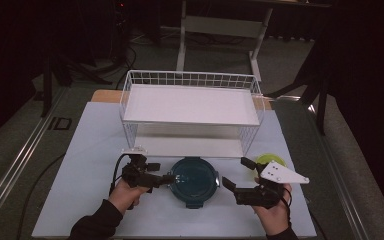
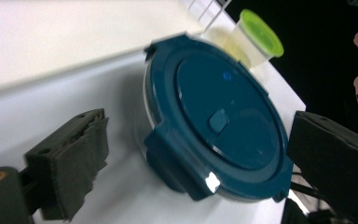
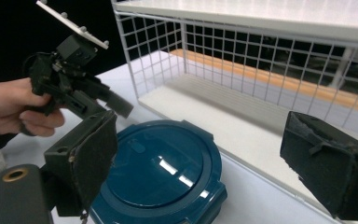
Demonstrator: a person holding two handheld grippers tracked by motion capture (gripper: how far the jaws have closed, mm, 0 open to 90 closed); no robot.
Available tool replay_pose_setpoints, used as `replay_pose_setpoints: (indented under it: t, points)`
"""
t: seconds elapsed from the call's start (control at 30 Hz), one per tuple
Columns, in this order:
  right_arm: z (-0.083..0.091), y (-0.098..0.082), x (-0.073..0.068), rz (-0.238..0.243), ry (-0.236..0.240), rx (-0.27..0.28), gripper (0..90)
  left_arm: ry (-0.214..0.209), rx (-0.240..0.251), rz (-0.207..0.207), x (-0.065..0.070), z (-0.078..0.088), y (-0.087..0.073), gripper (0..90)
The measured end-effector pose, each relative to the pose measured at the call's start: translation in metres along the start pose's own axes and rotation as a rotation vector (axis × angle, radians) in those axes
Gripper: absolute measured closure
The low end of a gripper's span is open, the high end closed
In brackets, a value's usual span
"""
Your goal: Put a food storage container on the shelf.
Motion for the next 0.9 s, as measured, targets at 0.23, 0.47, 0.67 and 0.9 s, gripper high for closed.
replay_pose_setpoints:
  t: [0.23, 0.47, 0.67, 0.9]
  points:
    - [-0.009, -0.005, 0.002, -0.029, 0.013, -0.041, 10.6, -0.014, -0.046, 0.125, -0.007, -0.006, -0.001, 17.0]
    - [-0.015, -0.012, 0.002, -0.047, 0.027, -0.071, 12.2, -0.054, -0.132, 0.254, -0.016, -0.016, -0.006, 28.4]
    - [-0.016, -0.014, 0.001, -0.044, 0.025, -0.089, 13.1, -0.118, -0.137, 0.309, -0.021, -0.018, -0.008, 42.8]
    - [-0.017, -0.015, -0.001, -0.043, 0.031, -0.093, 13.9, -0.164, -0.143, 0.386, -0.021, -0.02, -0.008, 51.2]
Point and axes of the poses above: each handheld gripper's, and its own axes: z roughly backward along the jaws, y roughly out of its top, x roughly to its right, the point moved 3 cm from there along -z, roughly forward along the jaws, and after that the axes turned 10 degrees about -x, right-handed, at the moved point
